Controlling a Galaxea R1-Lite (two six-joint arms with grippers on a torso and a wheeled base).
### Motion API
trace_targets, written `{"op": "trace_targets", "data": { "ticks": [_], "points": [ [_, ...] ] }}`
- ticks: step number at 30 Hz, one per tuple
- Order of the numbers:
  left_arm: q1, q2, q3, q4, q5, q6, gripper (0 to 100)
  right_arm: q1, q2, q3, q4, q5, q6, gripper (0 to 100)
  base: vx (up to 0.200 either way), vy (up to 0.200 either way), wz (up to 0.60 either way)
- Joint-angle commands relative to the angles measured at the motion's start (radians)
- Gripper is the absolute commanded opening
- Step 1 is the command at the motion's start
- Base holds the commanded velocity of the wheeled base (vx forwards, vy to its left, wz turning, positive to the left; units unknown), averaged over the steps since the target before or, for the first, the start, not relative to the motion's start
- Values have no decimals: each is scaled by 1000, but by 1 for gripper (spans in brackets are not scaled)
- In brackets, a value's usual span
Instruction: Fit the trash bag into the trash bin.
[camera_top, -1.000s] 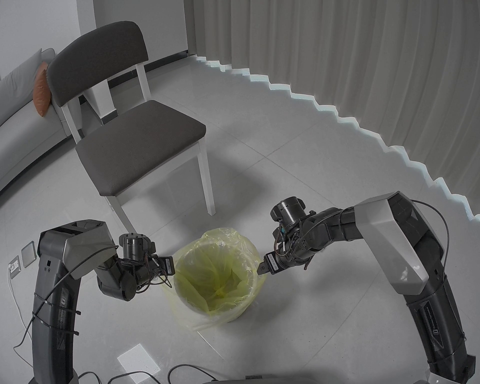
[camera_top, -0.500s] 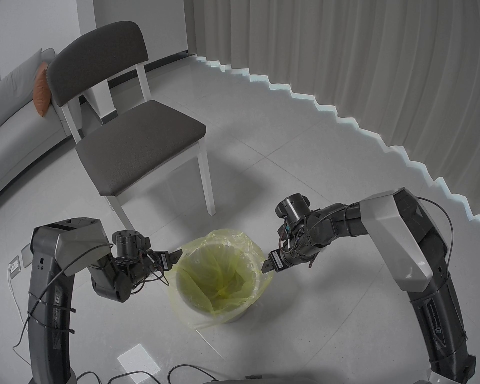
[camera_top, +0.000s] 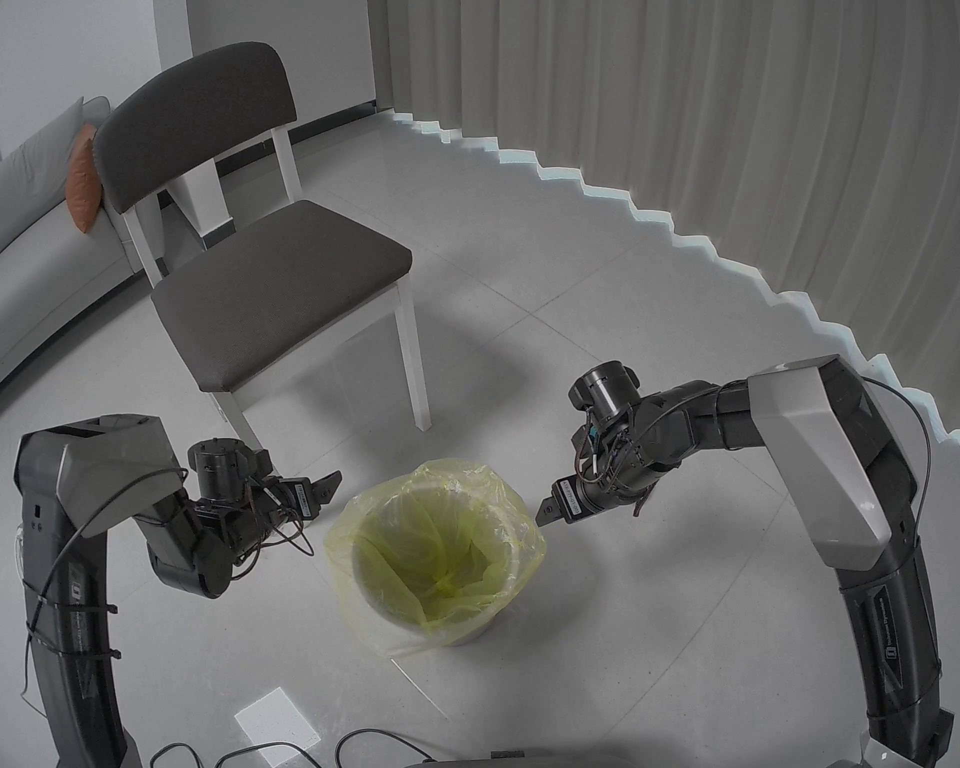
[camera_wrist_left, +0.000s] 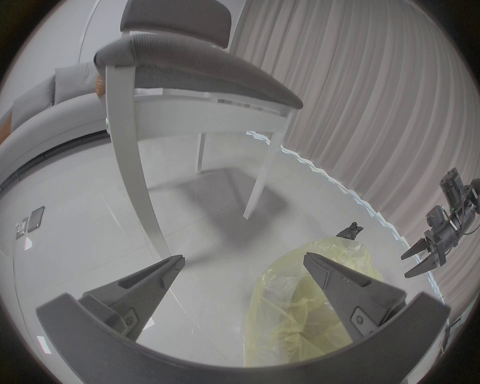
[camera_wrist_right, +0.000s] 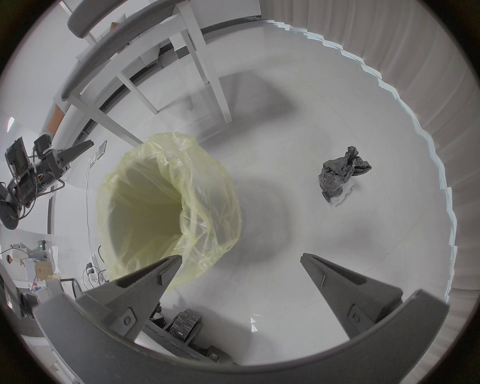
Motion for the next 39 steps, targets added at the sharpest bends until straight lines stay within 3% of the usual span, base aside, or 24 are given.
{"op": "trace_targets", "data": {
  "ticks": [1, 6, 11, 18, 22, 26, 27, 28, 29, 34, 39],
  "points": [
    [2, -216, 43, 186, 1, 58, 100, -11, -77, 37, 9, 1, 0, 100, 0, 0, 0],
    [-51, -476, -2, 532, -6, 61, 100, -7, -140, 94, 5, 1, 1, 100, 0, 0, 0],
    [-111, -608, 52, 606, -19, 36, 100, 3, -197, 146, 4, -1, 24, 100, 0, 0, 0],
    [-124, -696, 275, 305, -98, -28, 100, 12, -274, 208, 5, -10, 61, 100, 0, 0, 0],
    [-125, -739, 327, 336, -115, -7, 100, 12, -304, 237, 5, -12, 63, 100, 0, 0, 0],
    [-120, -805, 391, 335, -197, 4, 100, 12, -314, 248, 9, -30, 66, 100, 0, 0, 0],
    [-116, -808, 436, 230, -235, 1, 100, 10, -315, 252, 9, -38, 67, 100, 0, 0, 0],
    [-116, -806, 440, 219, -238, -1, 100, 10, -315, 252, 9, -39, 67, 100, 0, 0, 0],
    [-114, -774, 500, 77, -252, -11, 100, 9, -315, 255, 10, -41, 84, 100, 0, 0, 0],
    [-105, -650, 575, -224, -249, -36, 100, -11, -318, 280, 5, -41, 96, 100, 40, 0, 0],
    [-105, -627, 572, -261, -249, -42, 100, -45, -314, 297, 1, -38, 89, 100, 200, 0, 0]
  ]
}}
